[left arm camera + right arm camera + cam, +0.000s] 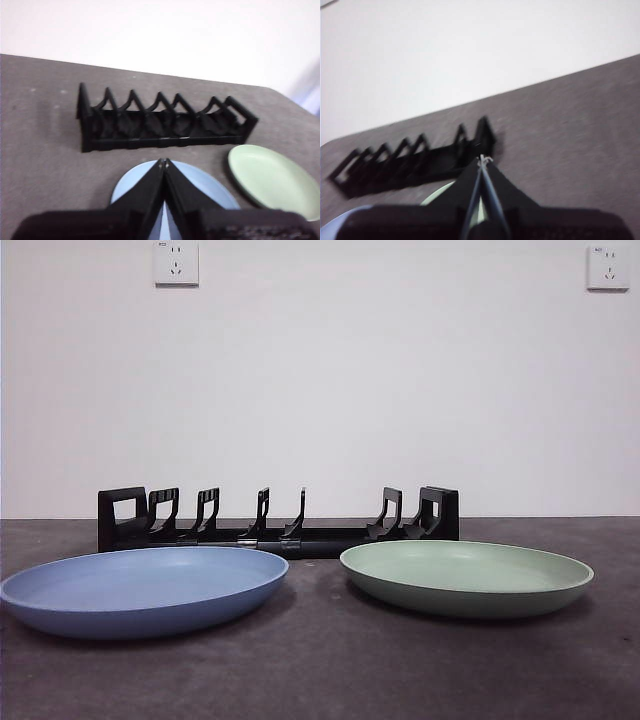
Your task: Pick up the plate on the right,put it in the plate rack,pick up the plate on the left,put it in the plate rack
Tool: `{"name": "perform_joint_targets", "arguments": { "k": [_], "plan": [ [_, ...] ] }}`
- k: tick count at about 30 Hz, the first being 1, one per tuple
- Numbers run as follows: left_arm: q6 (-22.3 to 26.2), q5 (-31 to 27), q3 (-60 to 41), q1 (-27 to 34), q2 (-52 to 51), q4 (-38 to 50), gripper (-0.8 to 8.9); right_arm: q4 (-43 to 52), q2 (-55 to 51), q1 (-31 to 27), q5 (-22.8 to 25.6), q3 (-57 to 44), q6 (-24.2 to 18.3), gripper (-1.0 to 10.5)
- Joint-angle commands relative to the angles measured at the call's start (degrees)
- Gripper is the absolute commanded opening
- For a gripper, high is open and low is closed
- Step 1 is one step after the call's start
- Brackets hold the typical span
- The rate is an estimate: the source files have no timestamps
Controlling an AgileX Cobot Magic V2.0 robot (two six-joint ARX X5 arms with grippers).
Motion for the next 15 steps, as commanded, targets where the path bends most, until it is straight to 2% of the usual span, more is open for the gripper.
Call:
{"name": "perform_joint_targets", "arguments": {
  "k": [1, 8, 15],
  "plan": [
    [-0.3, 2.4, 5.5, 0.1, 3.2, -2.7, -0.07, -3.5, 4.3, 0.0, -3.9, 6.3, -1.9, -0.1],
    [1.8, 9.1, 18.1, 0.1, 11.3, -12.4, -0.07, -18.6, 16.0, 0.0, -14.2, 22.3, -10.8, -0.1],
    [9.1, 11.3, 30.4, 0.0, 17.8, -26.6, -0.07, -34.2, 25.3, 0.0, -15.1, 34.8, -20.4, -0.1]
  ]
}}
